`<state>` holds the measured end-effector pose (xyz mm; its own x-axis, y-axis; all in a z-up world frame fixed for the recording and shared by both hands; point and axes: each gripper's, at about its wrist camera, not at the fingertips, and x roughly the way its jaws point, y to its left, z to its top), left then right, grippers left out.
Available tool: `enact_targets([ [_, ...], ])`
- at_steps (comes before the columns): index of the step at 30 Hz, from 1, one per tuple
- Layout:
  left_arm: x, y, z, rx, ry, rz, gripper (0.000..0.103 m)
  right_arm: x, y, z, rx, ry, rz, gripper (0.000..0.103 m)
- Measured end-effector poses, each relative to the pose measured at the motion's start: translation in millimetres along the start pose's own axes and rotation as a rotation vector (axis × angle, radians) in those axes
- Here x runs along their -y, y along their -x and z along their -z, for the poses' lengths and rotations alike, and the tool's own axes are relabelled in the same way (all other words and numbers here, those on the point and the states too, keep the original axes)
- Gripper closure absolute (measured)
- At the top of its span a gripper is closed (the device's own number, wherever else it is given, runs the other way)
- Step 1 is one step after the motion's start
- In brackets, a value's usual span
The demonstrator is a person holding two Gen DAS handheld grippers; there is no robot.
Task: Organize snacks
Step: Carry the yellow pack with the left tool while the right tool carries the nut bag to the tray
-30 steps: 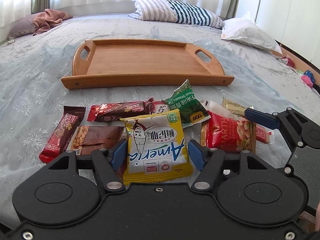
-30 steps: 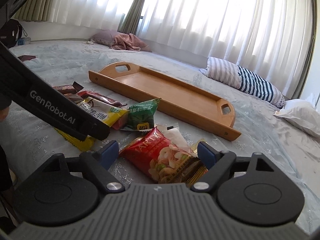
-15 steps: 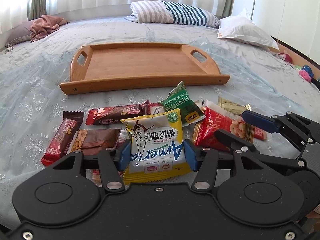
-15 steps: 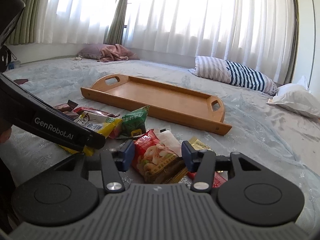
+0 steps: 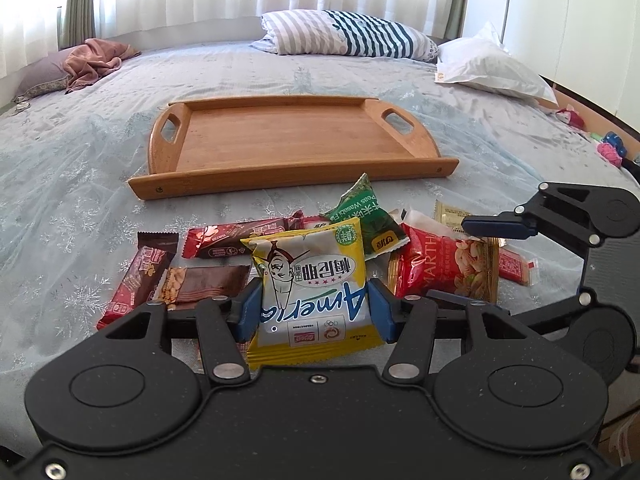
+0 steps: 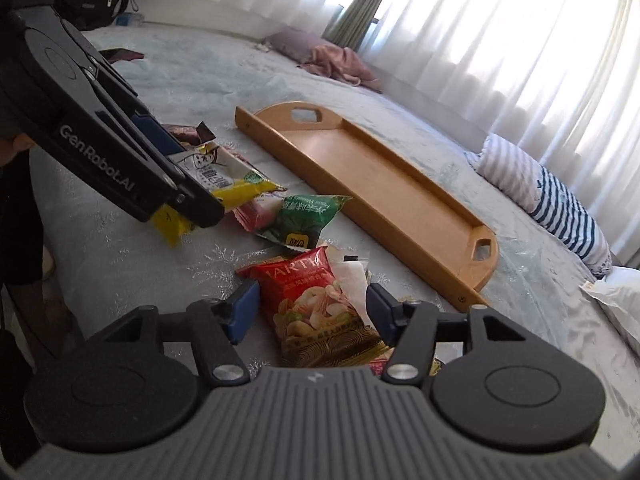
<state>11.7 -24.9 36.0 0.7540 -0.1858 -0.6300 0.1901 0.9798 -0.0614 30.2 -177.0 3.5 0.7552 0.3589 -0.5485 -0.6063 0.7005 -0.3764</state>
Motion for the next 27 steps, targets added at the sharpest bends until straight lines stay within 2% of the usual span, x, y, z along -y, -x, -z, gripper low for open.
enact_targets([
  [2, -1, 0, 0, -0.001, 0.005, -0.001, 0.050, 4, -2, -1, -0.011, -0.024, -0.029, 0.032],
  [4, -2, 1, 0, -0.001, 0.004, -0.002, 0.050, 4, -2, 0, -0.012, -0.059, -0.037, 0.047],
  [9, -4, 2, -3, 0.003, 0.011, 0.009, 0.050, 1, 3, 1, -0.014, -0.158, 0.018, 0.052],
  [13, -7, 4, -8, 0.014, 0.015, 0.015, 0.050, 11, 13, -3, -0.009, -0.288, 0.027, 0.053],
  [20, -15, 7, -29, 0.054, 0.031, 0.042, 0.050, 45, 29, -12, 0.014, -0.532, -0.018, 0.053],
  [27, -24, -2, -63, 0.092, 0.035, 0.055, 0.050, 80, 23, -21, 0.021, -0.694, 0.042, 0.053],
])
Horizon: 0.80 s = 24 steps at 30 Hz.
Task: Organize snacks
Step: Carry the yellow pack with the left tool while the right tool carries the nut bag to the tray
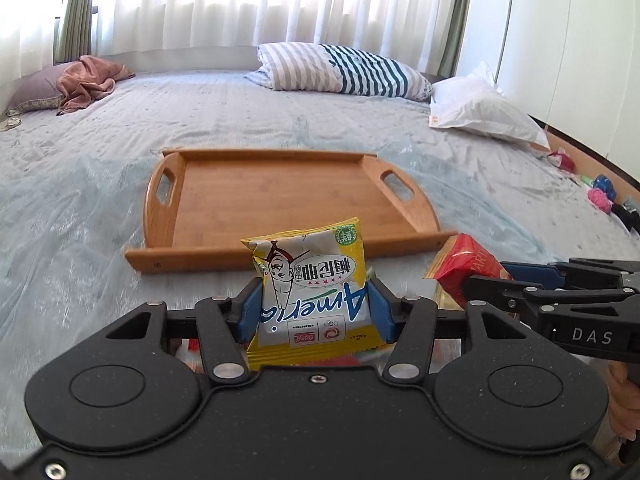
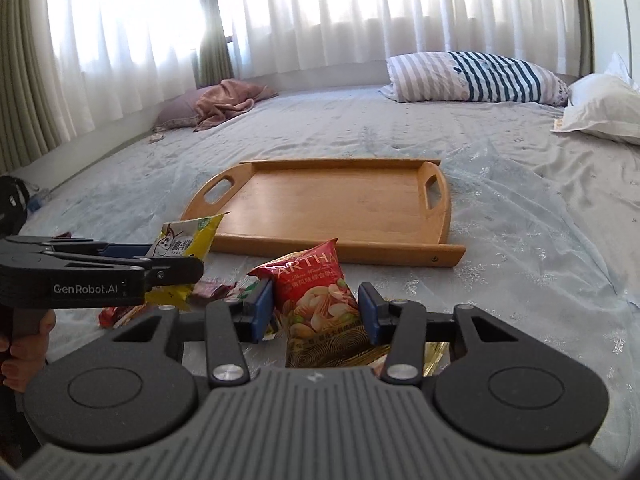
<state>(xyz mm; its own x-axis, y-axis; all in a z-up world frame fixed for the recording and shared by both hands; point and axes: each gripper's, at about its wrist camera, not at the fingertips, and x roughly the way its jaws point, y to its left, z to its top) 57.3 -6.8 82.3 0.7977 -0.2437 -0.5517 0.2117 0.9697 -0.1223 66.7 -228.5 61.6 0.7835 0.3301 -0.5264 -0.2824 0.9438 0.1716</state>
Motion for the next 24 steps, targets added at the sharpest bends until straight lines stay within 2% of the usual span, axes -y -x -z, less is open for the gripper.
enact_targets([
  [6, -7, -25, -37, 0.003, 0.030, -0.010, 0.050, 27, -24, -32, 0.009, -0.164, 0.052, 0.053],
  [15, -17, -92, -87, -0.040, 0.078, -0.030, 0.050, 80, -96, -77, -0.045, -0.450, 0.047, 0.053],
  [20, -13, -134, -97, -0.083, 0.088, -0.021, 0.050, 87, -134, -84, -0.057, -0.484, 0.056, 0.053],
  [24, -9, -163, -93, -0.118, 0.086, -0.023, 0.050, 87, -157, -83, -0.080, -0.475, 0.092, 0.053],
])
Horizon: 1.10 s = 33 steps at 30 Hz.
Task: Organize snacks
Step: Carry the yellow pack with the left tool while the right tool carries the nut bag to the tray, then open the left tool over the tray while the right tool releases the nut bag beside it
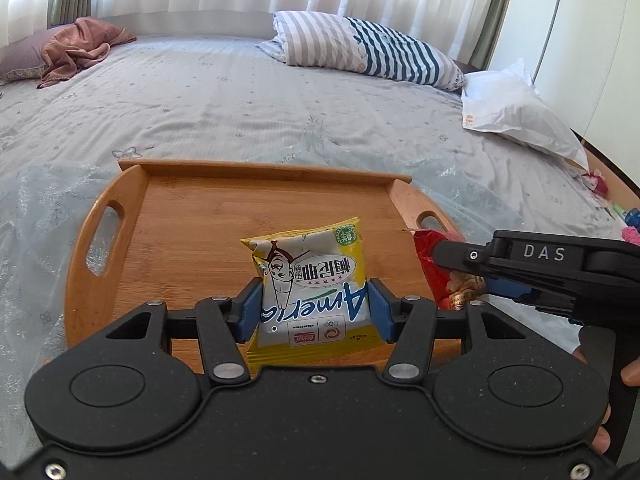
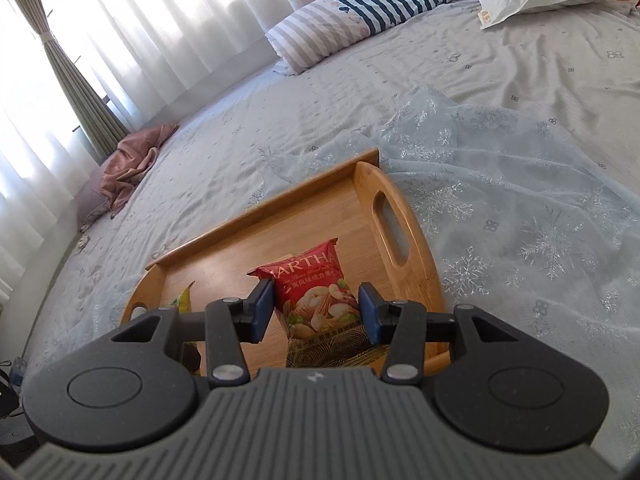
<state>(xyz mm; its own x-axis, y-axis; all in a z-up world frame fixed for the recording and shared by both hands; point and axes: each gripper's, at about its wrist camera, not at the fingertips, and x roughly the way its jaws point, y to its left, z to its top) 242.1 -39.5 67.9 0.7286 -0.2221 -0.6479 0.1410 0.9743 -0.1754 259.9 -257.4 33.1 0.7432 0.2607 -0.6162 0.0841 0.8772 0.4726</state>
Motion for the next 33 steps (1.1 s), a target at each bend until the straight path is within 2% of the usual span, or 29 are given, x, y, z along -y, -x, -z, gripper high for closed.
enact_targets([
  [9, 6, -38, 8, -0.034, -0.023, -0.014, 0.050, 14, -27, 3, -0.019, -0.052, 0.014, 0.053],
  [14, 10, -50, 10, -0.042, -0.034, -0.010, 0.050, 16, -31, 7, -0.010, -0.039, 0.016, 0.053],
  [33, 20, -63, 17, -0.043, -0.070, -0.014, 0.050, 19, -31, 12, 0.025, -0.079, 0.023, 0.052],
])
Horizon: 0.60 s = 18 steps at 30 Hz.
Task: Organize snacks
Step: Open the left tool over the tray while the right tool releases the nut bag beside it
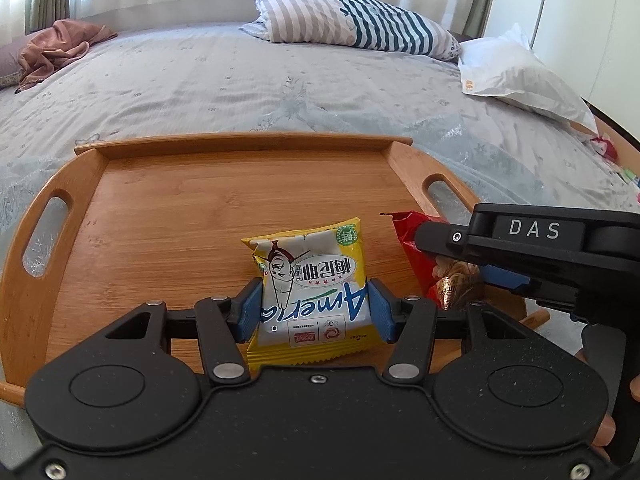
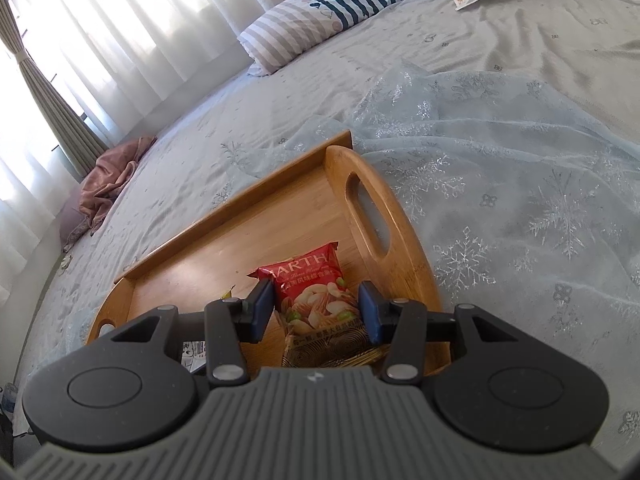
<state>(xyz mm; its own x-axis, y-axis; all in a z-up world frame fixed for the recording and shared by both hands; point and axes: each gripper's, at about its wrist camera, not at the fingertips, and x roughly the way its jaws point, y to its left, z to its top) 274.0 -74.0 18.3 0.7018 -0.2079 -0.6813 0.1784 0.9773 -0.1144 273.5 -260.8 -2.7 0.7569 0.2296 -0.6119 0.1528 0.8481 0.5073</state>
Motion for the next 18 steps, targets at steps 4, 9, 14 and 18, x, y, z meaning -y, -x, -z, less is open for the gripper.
enact_targets([
  [4, 1, 3, -1, 0.004, -0.009, -0.009, 0.044, 1, 2, -1, -0.008, -0.007, -0.026, 0.046],
  [9, 0, 18, -1, 0.026, -0.029, -0.018, 0.020, 1, 9, -1, -0.001, -0.005, -0.057, 0.033],
  [14, -7, 43, 1, 0.057, -0.031, -0.014, 0.011, 1, 22, -1, 0.013, 0.023, -0.074, 0.030],
  [18, -14, 68, 8, 0.081, -0.028, 0.005, 0.004, 0, 36, 3, 0.021, 0.077, -0.090, 0.026],
])
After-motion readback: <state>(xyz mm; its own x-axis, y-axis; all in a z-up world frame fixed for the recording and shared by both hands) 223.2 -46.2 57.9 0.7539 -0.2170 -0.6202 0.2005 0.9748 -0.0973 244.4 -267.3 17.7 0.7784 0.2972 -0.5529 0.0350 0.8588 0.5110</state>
